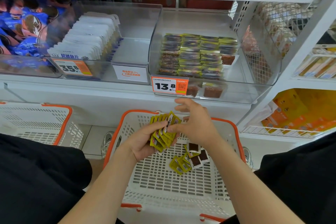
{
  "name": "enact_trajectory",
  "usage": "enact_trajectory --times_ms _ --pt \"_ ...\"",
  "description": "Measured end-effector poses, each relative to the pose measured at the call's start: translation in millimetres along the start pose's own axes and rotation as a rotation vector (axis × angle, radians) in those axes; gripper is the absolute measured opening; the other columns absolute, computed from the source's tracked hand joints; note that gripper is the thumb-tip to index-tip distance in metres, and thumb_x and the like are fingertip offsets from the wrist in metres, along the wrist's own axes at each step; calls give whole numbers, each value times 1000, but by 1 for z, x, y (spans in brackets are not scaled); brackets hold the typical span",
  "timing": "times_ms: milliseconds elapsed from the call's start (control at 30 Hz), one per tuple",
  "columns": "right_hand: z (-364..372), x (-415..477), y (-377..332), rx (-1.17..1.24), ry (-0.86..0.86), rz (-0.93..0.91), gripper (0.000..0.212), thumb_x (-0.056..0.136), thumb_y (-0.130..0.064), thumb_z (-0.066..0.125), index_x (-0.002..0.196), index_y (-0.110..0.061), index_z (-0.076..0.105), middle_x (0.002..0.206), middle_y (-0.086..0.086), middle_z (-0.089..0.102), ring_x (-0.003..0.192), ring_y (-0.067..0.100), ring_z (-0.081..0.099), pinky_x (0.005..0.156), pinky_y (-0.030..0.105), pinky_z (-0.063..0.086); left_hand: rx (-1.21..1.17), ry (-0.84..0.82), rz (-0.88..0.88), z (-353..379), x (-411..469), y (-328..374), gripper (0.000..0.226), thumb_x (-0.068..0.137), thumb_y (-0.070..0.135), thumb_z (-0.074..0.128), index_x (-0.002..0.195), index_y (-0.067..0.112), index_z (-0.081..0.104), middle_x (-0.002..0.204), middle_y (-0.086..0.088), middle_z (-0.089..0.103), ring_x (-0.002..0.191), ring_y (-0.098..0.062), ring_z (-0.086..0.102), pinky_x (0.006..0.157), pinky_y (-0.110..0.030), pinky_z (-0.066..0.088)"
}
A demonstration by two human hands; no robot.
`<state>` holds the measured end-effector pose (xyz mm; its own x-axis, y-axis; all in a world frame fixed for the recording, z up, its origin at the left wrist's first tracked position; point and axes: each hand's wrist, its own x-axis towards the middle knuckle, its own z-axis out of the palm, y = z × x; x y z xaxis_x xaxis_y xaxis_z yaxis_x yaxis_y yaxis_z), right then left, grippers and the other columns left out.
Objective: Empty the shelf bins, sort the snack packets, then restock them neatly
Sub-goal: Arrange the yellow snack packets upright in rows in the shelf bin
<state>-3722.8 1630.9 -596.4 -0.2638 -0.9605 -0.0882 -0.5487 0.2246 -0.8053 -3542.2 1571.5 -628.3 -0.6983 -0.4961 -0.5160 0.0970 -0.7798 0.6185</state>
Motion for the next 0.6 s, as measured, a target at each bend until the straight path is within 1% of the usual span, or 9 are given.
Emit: enact_trajectory --times_ms 67,100,133,200,267,367,467,533,600 --pt "2 -2 -2 17 -70 -80 58 78 -29 92 130 -29 66 118 -13 74 114 6 66 98 40 57 -63 7 42 0 2 1 46 85 18 75 127 0 71 129 -26 68 105 -35 71 96 -48 60" --pt "5 -4 -4 -1 -119 -143 44 87 -26 83 128 -27 67 118 -10 75 111 8 68 98 43 56 -95 15 64 1 2 1 43 84 17 74 124 1 73 130 -26 68 104 -34 72 98 -47 60" --pt "7 -8 -7 -39 -160 -196 39 95 -26 73 132 -28 64 119 -9 74 111 11 69 98 45 56 -110 28 83 2 2 2 40 84 16 74 121 2 75 131 -26 68 106 -32 73 100 -46 58" --pt "7 -13 -12 -96 -249 -198 52 103 -33 58 153 -30 44 127 -5 70 117 16 65 101 46 53 -100 57 112 4 2 4 37 88 16 76 123 4 74 133 -24 68 112 -31 72 103 -44 55" --pt "4 -15 -14 -93 -329 -141 78 100 -51 58 164 -31 18 138 -5 63 126 15 59 107 43 49 -47 79 139 11 -2 6 45 91 18 72 134 5 67 134 -23 67 120 -33 69 104 -44 57" --pt "5 -18 -14 -153 -347 -228 104 79 -67 78 156 -32 17 134 -10 60 119 10 60 97 37 54 4 92 177 22 -8 9 49 93 20 69 140 6 62 134 -25 67 121 -37 68 88 -44 61" --pt "11 -19 -8 -145 -239 -213 101 71 -72 80 145 -35 22 133 -2 55 121 20 56 97 44 54 -77 10 139 24 -16 12 51 100 24 63 146 3 56 141 -26 62 121 -36 67 89 -43 60" --pt "12 -20 -6 -110 -172 -197 92 76 -71 76 143 -35 24 132 -1 53 122 22 54 99 47 52 -80 -51 110 24 -21 15 51 105 28 57 148 2 52 145 -28 57 126 -36 64 92 -43 59" --pt "11 -22 -8 -61 -145 -228 79 86 -59 75 141 -32 26 128 -3 56 119 17 57 98 45 53 -14 -74 107 26 -26 17 50 106 33 54 146 4 55 142 -27 60 119 -34 68 89 -42 60"
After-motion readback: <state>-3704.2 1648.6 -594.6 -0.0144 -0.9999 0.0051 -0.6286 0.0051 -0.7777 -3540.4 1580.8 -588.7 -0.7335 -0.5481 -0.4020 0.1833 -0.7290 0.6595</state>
